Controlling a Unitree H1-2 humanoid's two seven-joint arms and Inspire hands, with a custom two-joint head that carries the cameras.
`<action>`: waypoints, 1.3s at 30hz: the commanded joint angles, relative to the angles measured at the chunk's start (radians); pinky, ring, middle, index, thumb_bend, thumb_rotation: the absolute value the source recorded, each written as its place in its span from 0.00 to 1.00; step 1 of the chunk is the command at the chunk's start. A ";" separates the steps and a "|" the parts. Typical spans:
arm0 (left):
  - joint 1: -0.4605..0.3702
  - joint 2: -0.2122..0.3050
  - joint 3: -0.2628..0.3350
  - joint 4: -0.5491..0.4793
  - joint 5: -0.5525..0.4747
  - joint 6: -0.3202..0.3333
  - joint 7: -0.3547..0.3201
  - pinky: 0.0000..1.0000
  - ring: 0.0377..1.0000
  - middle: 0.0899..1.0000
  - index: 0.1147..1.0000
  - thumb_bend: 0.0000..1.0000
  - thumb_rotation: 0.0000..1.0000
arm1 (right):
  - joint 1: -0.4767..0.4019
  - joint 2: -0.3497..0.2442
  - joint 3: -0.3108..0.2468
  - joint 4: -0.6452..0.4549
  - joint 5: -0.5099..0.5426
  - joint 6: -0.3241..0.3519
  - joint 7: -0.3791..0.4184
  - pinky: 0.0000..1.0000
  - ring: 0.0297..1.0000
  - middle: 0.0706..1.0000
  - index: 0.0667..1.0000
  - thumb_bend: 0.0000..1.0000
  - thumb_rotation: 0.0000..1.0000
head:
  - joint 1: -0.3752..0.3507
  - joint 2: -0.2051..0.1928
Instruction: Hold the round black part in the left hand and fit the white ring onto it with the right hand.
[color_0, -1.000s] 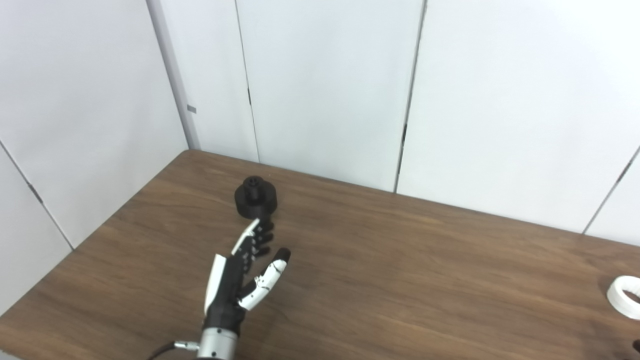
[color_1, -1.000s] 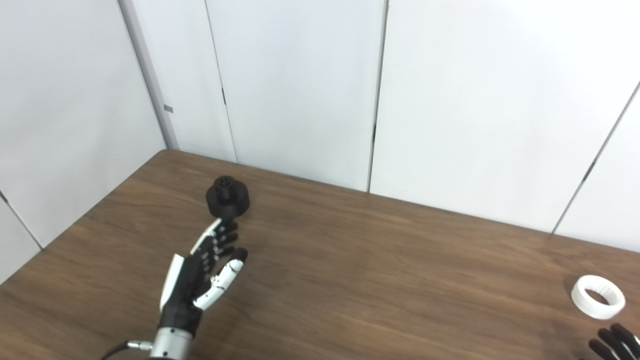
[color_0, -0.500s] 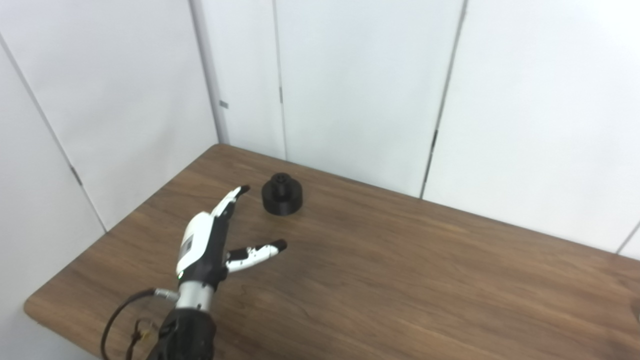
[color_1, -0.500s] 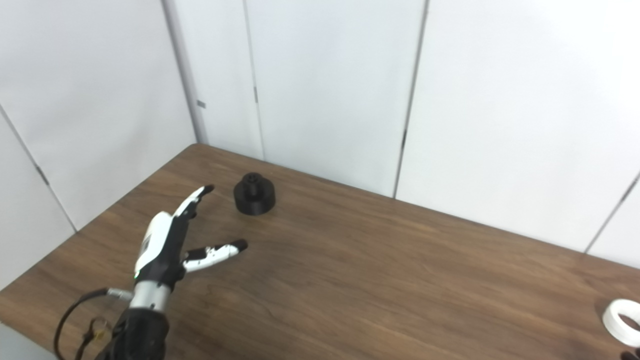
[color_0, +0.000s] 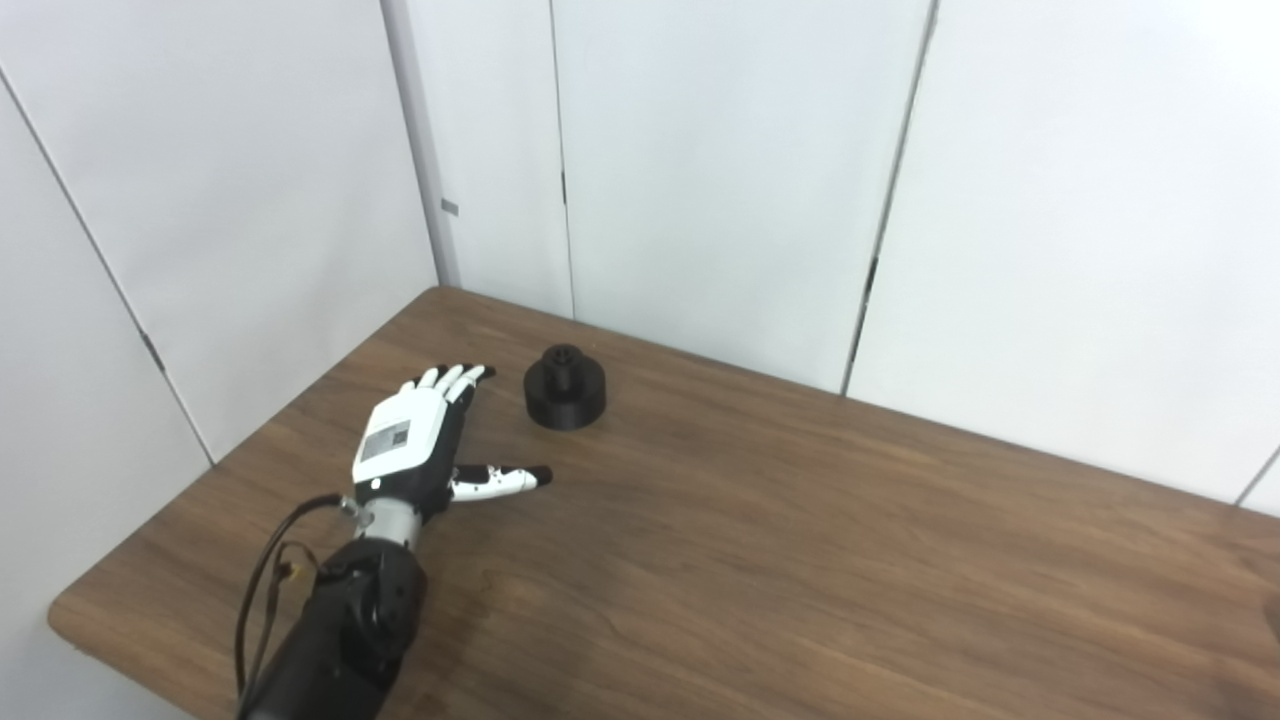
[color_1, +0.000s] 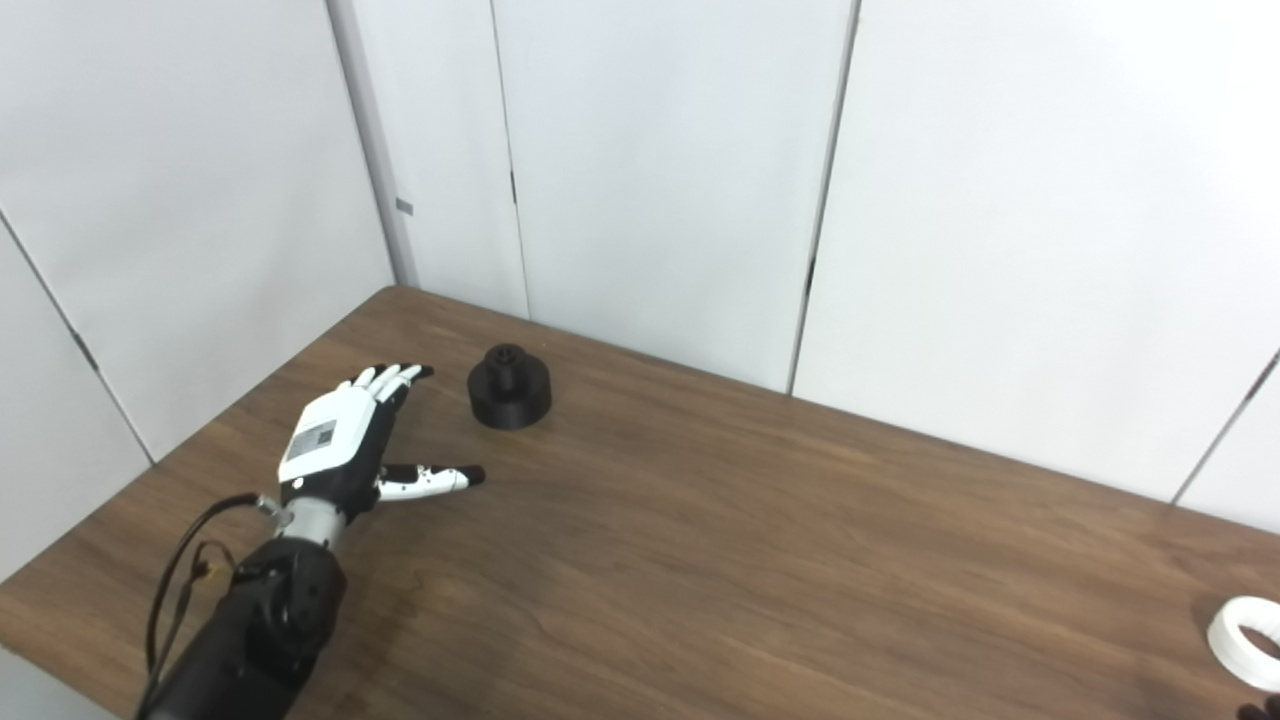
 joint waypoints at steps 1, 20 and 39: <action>-0.071 0.039 -0.011 0.014 0.025 0.019 0.007 1.00 1.00 0.96 0.89 1.00 0.59 | 0.048 -0.012 0.006 -0.049 0.005 -0.017 -0.004 0.62 0.77 0.79 0.80 0.52 1.00 | -0.001 0.004; -0.324 0.113 -0.145 0.401 0.003 0.059 0.017 1.00 1.00 0.96 0.87 1.00 0.59 | 0.065 -0.008 0.017 -0.080 -0.017 -0.019 -0.015 0.60 0.77 0.79 0.79 0.48 1.00 | -0.021 0.017; -0.444 0.124 -0.216 0.593 -0.102 0.028 0.008 1.00 1.00 0.96 0.86 1.00 0.61 | 0.078 -0.017 0.032 -0.104 -0.020 -0.006 -0.031 0.59 0.77 0.80 0.78 0.49 1.00 | -0.028 0.024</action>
